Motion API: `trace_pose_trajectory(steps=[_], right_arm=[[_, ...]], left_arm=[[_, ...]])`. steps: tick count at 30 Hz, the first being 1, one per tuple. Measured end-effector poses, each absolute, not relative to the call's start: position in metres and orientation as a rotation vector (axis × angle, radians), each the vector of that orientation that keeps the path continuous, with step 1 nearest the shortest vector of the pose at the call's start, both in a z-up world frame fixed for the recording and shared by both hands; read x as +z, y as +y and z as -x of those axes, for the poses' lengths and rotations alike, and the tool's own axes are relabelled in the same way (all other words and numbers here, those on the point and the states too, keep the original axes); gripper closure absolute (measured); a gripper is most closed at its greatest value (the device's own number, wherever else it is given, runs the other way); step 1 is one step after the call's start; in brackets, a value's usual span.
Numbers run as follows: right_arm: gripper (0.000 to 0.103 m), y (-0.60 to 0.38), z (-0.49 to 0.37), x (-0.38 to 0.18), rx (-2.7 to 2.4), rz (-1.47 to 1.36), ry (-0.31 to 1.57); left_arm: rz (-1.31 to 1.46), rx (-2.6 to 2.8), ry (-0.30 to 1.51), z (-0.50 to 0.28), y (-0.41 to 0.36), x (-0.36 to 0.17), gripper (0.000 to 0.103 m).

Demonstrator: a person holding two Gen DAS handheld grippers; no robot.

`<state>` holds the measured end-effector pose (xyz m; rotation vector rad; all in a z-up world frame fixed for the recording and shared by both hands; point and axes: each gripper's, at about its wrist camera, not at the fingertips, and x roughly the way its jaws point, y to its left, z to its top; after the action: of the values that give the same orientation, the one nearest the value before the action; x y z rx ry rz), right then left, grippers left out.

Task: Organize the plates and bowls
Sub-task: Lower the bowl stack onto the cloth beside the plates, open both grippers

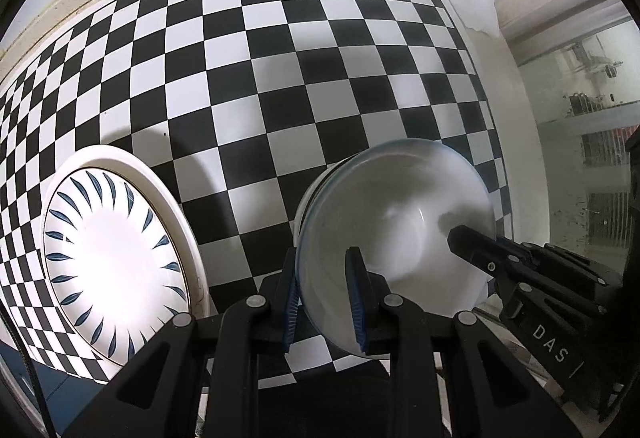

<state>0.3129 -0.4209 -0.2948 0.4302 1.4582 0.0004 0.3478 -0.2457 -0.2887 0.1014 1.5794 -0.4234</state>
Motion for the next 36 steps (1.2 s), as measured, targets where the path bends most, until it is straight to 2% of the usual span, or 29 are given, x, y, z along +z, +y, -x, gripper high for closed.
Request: trace_pose_trajectory(steps=[15, 23, 26, 28, 30, 31, 32, 33, 34, 36], right_arm=[[0.089, -0.426, -0.321, -0.302, -0.011, -0.446, 1.506], [0.075, -0.421, -0.316, -0.291, 0.003, -0.435, 1.489], [0.063, -0.416, -0.308, -0.276, 0.001, -0.391, 1.454], [0.048, -0.414, -0.300, -0.260, 0.002, -0.376, 1.419], [0.036, -0.410, -0.291, -0.245, 0.004, -0.364, 1.385], [0.029, -0.409, -0.288, -0.240, 0.001, -0.359, 1.375], [0.026, -0.407, -0.282, -0.230, -0.006, -0.348, 1.357], [0.024, -0.405, -0.277, -0.221, -0.015, -0.337, 1.339], [0.023, -0.405, -0.273, -0.215, -0.017, -0.331, 1.330], [0.022, -0.403, -0.261, -0.199, -0.032, -0.318, 1.300]], left_arm=[[-0.118, -0.414, 1.576, -0.349, -0.249, -0.290, 0.083], [-0.151, -0.393, 1.515, -0.343, -0.243, -0.272, 0.082], [-0.169, -0.379, 1.442, -0.336, -0.235, -0.252, 0.079], [-0.159, -0.387, 1.414, -0.332, -0.228, -0.241, 0.071], [-0.144, -0.399, 1.369, -0.323, -0.218, -0.225, 0.069], [-0.143, -0.404, 1.349, -0.318, -0.214, -0.218, 0.057], [-0.146, -0.405, 1.333, -0.315, -0.211, -0.213, 0.045], [-0.153, -0.399, 1.313, -0.312, -0.207, -0.206, 0.029], [-0.158, -0.392, 1.285, -0.307, -0.201, -0.198, 0.021], [-0.140, -0.399, 1.268, -0.301, -0.194, -0.187, 0.016]])
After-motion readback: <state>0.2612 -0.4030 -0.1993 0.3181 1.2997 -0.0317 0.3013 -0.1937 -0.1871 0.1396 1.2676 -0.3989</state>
